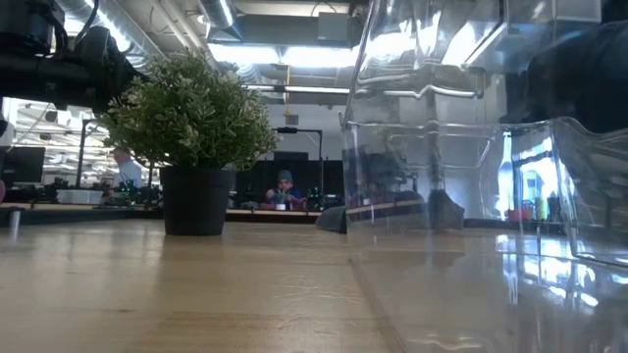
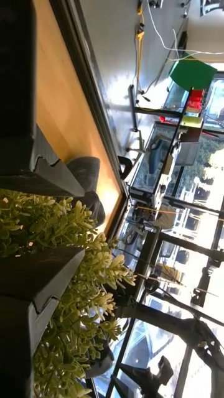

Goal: Pick & Place hat
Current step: Put the blue cap into the right transparent bin

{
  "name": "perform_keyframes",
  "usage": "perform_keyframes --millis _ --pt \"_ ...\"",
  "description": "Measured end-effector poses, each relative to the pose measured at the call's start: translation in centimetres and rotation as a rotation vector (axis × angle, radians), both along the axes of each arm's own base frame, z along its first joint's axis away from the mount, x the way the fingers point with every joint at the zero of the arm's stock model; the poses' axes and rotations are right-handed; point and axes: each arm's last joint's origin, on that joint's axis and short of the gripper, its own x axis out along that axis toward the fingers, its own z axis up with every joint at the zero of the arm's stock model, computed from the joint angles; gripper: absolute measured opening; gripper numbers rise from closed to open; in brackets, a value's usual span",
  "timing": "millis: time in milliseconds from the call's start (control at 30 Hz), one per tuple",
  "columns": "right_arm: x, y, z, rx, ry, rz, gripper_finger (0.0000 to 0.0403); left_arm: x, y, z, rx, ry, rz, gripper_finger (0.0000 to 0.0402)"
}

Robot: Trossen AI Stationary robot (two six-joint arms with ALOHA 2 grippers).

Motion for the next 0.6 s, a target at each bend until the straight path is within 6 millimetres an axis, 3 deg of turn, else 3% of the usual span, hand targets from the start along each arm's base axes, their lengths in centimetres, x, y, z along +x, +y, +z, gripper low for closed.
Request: perform_keyframes --millis 133,333,500,600 --pt "0.1 -1.0 2.5 0.077 -0.078 -0.030 0.0145 0.0 0.0 0.0 -0.005 -0.002 0.000 0.0136" --pt "1.2 -4.7 6.8 0.209 -0.278 -0.114 0.0144 0.0 0.0 0.0 -0.013 -0.006 0.000 0.0136" --pt "3.7 -8.6 8.1 0.274 -0.477 -0.245 0.0144 0.0 0.0 0.0 -0.013 -0.006 0.000 0.0136" --pt "5.3 -11.0 7.8 0.292 -0.550 -0.404 0.0144 0.0 0.0 0.0 -0.014 -0.006 0.000 0.0136"
